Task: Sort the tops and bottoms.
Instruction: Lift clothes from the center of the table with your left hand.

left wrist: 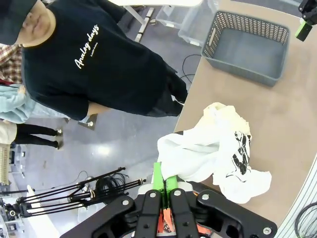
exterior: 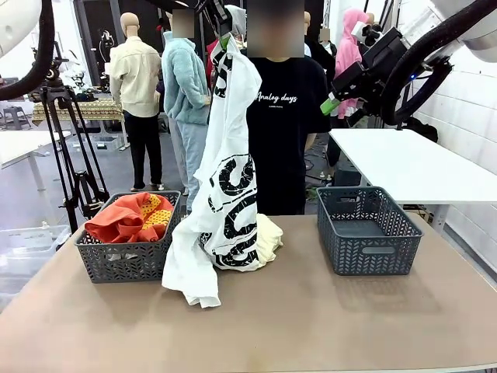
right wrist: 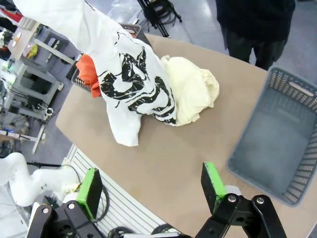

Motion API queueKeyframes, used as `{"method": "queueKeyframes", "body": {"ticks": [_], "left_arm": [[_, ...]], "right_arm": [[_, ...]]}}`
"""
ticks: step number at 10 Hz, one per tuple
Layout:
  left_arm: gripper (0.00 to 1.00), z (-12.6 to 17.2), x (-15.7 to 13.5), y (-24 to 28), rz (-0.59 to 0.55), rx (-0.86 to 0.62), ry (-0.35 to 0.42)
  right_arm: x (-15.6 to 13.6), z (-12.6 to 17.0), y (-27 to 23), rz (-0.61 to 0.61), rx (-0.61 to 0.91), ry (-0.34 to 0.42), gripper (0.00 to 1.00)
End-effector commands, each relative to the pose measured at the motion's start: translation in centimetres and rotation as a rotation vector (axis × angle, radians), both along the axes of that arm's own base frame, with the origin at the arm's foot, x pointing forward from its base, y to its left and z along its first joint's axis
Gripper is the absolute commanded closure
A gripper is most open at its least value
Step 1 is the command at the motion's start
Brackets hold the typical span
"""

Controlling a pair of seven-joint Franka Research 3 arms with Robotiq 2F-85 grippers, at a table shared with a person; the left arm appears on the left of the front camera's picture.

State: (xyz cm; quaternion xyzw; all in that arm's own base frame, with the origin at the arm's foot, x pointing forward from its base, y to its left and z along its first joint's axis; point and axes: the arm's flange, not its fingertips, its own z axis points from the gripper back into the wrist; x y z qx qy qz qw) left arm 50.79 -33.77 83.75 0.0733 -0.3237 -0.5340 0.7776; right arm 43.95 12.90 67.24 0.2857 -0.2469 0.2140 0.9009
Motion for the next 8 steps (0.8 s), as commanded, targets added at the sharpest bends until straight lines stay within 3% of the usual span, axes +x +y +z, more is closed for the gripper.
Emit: {"method": "queueKeyframes", "body": {"ticks": [1,8], "left_arm": [[1.0,0.21,-0.13,0.31,0.001,-0.017,-0.015],[1.0,0.0,0.0,0.0,0.0,0.0,0.0]], "right_arm": [[-0.09,0.01,0.01,-0.009,-0.01,0.009,0.0],[-0.09,0.01,0.01,-0.009,-0.01,0.009,0.0]]}}
